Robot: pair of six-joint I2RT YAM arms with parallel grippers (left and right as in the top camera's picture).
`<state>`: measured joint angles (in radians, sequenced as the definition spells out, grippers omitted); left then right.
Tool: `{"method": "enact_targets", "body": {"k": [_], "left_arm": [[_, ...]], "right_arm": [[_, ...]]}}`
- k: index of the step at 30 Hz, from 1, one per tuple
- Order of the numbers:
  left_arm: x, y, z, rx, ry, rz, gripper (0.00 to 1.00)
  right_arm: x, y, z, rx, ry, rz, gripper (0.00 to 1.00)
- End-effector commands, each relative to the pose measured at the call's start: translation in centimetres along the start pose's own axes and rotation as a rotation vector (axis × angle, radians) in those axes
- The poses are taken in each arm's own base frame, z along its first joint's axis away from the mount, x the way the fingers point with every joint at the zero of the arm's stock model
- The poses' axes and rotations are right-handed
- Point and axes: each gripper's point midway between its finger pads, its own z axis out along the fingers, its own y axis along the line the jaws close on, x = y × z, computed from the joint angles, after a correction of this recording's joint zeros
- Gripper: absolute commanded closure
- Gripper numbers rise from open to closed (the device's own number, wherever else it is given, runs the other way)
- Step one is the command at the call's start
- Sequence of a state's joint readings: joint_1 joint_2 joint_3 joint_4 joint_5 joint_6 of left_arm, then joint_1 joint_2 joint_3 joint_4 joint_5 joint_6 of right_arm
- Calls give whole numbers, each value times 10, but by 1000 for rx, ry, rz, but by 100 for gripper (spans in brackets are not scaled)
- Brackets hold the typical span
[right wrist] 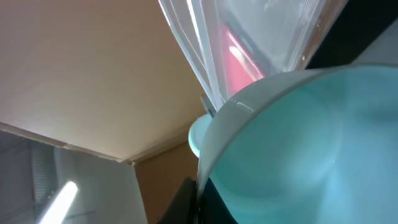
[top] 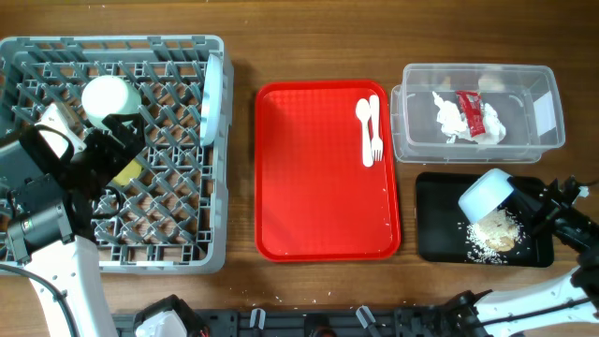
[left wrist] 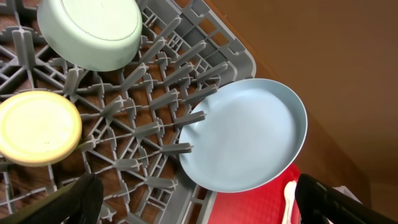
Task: Sort waste into correct bins and load items into the dishwasher rack
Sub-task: 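Carry the empty blue bowl back and set it on the red tray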
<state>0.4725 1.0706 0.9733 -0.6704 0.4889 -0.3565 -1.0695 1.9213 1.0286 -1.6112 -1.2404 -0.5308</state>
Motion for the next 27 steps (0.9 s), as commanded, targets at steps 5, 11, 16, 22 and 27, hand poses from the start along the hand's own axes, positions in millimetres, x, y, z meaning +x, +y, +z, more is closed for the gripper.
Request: {"method": "enact_targets", "body": {"k": [5,11,16,22,27], "left_arm": [[0,-2,1,14,4,16,0],[0,-2,1,14,5,16,0],[0,-2,1,14,5,16,0],[0,-2,1,14,5,16,0],[0,-2,1,14,5,16,0]], "right_arm": [[43,52,7,35,-44,-168,96],[128,120,51,-109,100,-450,96],[202,127,108,-104,466,-656,96],[306,121,192,-36,745,-878,96],[334,60,257,179,617,-925,94]]}}
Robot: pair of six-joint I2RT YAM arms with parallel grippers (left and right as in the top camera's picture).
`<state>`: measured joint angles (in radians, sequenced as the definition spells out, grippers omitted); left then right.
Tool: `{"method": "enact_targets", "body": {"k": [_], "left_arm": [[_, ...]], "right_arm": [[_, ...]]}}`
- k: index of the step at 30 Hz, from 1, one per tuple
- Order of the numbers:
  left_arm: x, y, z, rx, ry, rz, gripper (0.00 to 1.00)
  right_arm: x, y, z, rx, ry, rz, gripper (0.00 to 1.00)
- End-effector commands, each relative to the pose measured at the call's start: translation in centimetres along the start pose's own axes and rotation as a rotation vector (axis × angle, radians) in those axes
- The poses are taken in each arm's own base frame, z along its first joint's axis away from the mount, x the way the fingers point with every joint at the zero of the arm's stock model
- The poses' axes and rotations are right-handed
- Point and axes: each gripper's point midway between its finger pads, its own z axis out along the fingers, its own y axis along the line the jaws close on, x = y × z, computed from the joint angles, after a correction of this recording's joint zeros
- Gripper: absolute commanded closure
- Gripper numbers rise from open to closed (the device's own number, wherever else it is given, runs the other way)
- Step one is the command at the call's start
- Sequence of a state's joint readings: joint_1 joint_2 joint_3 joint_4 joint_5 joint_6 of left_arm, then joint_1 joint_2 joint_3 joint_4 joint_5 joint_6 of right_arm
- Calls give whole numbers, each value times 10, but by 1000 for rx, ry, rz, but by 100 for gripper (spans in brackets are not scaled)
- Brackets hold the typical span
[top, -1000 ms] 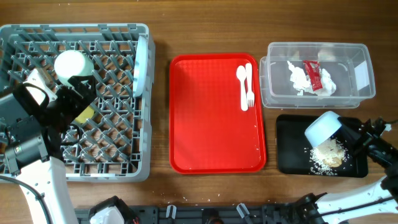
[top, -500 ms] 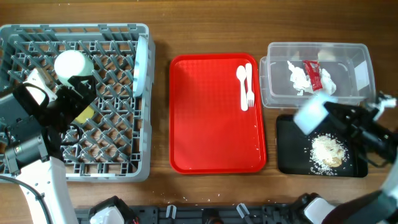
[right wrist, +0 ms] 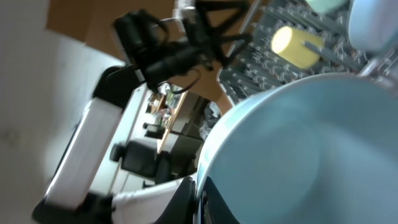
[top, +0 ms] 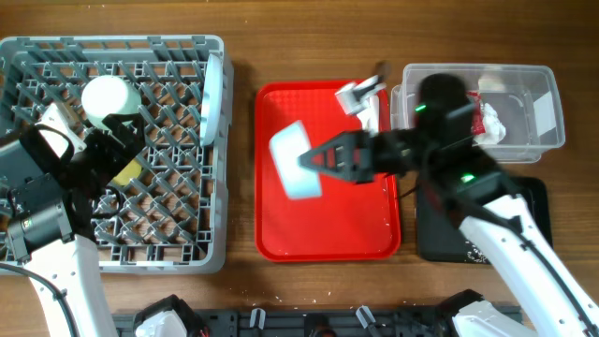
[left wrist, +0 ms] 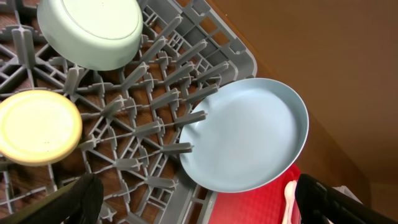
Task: Sort waste into correct bins and load items into the dishwasher rack
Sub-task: 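Carry the empty blue bowl back and set it on the red tray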
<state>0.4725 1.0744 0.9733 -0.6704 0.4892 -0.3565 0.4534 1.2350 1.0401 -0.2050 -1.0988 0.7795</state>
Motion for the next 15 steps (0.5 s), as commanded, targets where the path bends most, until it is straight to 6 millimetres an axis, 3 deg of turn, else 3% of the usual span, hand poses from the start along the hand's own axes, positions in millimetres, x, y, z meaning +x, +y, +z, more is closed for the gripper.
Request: {"method": "enact_targets", "body": {"k": [1,4,6,12,15], "left_arm": [[-1,-3,0,15,1,18,0],[-1,-3,0,15,1,18,0],[-1,-3,0,15,2,18,0],[-1,-3,0,15,2,18,0],[-1,-3,0,15,2,18,0]], "right_arm": [[-3,-71,34,320,-97,149,95],[33,-145,42,660,-52,228,95],[56,-166,54,740,27,213,95],[94,-203,78,914,114,141,95],[106,-204,91,932,136,86,78]]}}
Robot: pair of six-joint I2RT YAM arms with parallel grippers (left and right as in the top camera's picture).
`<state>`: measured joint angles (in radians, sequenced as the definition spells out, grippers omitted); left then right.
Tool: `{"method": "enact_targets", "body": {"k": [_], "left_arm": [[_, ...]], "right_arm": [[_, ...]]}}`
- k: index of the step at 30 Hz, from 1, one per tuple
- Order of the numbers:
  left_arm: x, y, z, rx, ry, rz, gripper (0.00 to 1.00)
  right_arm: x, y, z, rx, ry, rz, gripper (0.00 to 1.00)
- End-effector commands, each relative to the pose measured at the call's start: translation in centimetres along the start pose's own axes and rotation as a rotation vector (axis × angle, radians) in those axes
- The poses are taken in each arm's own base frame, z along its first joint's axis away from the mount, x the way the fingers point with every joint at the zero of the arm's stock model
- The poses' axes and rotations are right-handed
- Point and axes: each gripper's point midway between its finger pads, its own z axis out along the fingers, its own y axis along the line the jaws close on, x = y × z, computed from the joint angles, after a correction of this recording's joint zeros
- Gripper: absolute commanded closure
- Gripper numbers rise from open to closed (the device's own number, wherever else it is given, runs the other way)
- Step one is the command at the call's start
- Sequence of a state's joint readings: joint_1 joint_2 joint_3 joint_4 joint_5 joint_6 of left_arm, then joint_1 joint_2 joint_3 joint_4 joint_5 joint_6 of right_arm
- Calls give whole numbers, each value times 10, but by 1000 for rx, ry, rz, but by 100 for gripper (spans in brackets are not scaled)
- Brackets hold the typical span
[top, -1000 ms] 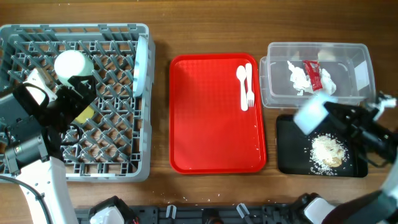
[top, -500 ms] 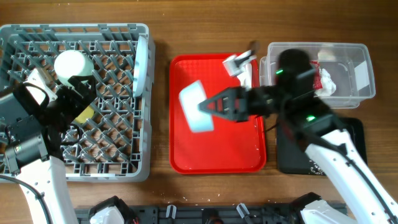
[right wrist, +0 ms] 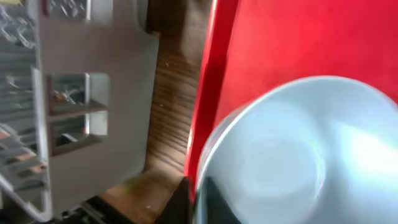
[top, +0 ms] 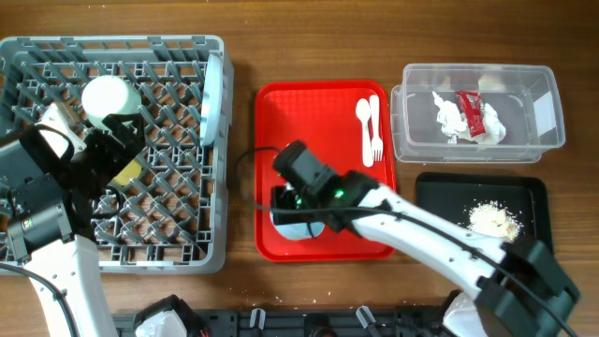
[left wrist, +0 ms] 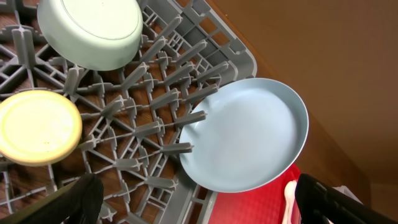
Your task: Sort waste into correct bins and load items into the dishwasher rack
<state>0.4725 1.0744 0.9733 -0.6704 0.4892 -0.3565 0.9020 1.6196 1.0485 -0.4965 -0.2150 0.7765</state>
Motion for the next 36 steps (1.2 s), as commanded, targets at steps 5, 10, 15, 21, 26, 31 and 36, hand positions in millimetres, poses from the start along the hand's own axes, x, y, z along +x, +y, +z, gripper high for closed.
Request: {"method": "enact_targets", "body": {"k": [5,10,15,21,26,31,36], "left_arm": [[-1,-3,0,15,2,18,0],[-1,-3,0,15,1,18,0],[-1,-3,0,15,2,18,0],[-1,-3,0,15,2,18,0],[-1,-3,0,15,2,13,0],[58,-42,-14,230,314,-345,0],[113,-95,-50,511,546,-151,0]], "right_arm": [[-4,22,-5,17,-45,-66,46],[-52,46,-108,-1,-190,-126,18],[-96,-33,-212,234,-464,-3,0],[-85,-147,-305,563,-639,267,0],[-83,-157,-305,586,-624,293,0],[-86,-160,-297,600,-599,295,0],[-89,-163,-289,613,-573,296,0]]}}
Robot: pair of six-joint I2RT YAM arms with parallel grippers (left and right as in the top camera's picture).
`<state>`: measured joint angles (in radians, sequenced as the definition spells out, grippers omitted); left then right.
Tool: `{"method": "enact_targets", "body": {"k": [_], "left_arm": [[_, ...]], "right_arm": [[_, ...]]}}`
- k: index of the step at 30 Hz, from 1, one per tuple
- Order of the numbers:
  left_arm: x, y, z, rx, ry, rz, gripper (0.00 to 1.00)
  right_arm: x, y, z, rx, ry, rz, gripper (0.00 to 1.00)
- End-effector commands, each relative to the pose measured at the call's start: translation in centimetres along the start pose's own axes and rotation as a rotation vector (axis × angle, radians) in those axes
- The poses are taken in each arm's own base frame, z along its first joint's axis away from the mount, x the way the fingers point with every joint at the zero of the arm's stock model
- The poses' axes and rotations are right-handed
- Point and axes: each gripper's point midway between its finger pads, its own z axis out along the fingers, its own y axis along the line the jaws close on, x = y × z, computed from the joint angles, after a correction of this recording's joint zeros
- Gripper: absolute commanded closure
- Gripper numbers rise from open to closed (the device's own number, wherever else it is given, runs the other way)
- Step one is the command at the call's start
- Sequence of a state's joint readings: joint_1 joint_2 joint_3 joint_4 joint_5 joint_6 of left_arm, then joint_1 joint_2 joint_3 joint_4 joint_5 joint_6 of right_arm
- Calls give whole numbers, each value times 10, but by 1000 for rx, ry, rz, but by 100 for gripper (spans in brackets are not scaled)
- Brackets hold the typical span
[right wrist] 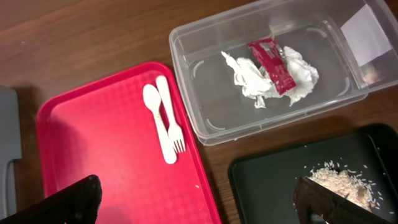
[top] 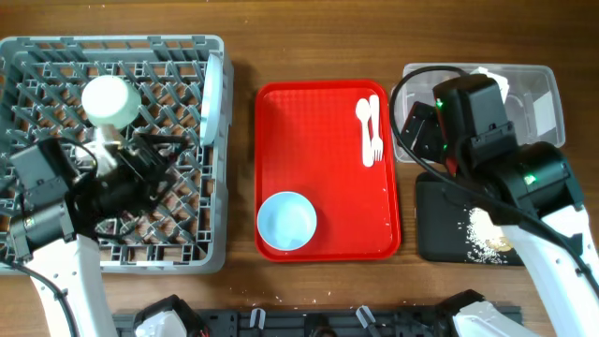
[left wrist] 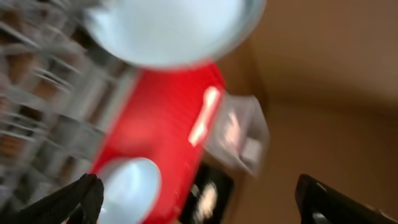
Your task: Sort waste into correct bins and load items into the dishwasher rack
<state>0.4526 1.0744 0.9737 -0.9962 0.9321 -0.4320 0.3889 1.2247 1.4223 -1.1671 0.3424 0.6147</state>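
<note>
A light blue bowl (top: 286, 222) stands upright and free on the front left of the red tray (top: 328, 168); the blurred left wrist view shows this bowl (left wrist: 127, 186) too. A white spoon and fork (right wrist: 163, 121) lie at the tray's back right. My right gripper (right wrist: 199, 205) is open and empty, above the gap between the tray and the clear bin (right wrist: 267, 74). My left gripper (left wrist: 199, 199) is open and empty over the grey dishwasher rack (top: 37, 56), facing the tray.
The rack holds a white bowl (top: 109, 98) and an upright pale blue plate (top: 213, 94). The clear bin contains a crumpled napkin and a red packet (right wrist: 273, 65). A black tray (right wrist: 280, 186) in front of it holds rice (right wrist: 339, 180).
My right gripper has let go of the blue bowl, which now stands on the tray, and has moved back to the clear bin. My left arm has swung toward the tray.
My right gripper first held the blue bowl tipped over the black tray with rice below it. Then it held the bowl over the red tray, then low at the tray's front left. Now the bowl stands there alone. My left arm stayed still until now.
</note>
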Motion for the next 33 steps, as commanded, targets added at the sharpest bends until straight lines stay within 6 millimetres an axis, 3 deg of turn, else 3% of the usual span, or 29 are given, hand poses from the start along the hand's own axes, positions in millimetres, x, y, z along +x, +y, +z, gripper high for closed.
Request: {"method": "enact_targets", "body": {"k": [1,3,10,13,15,18,23,26,29,30,33], "left_arm": [[53,-43,5,177,188,186,0],[81,-64,14,202,231,397,0],[145,-78,64,-162,290,772,0],[174,-77,104,-344,338,865,0],[193,-59,138,-438,394,931,0],[204,-18,175,-576,491,922,0],[207,19,201,-689,555,901,0],[178,30,204,-817,394,818,0],[167,41,204,-870,362,701,0],[167,45,205,-881,376,673,2],[184,53,209,-874,459,639,21]], "right_arm": [[-3,-2,6,33,-3,-15,0],[-2,-1,9,35,5,-17,0],[-2,-1,10,37,8,-19,0],[-2,-1,10,37,8,-19,0],[-2,-1,10,37,8,-18,0],[-2,-1,10,37,8,-19,0],[-2,-1,10,37,8,-19,0],[-2,-1,10,37,8,-19,0],[-2,-1,10,37,8,-19,0],[-2,-1,10,37,8,-19,0],[-2,-1,10,37,8,-19,0]]}}
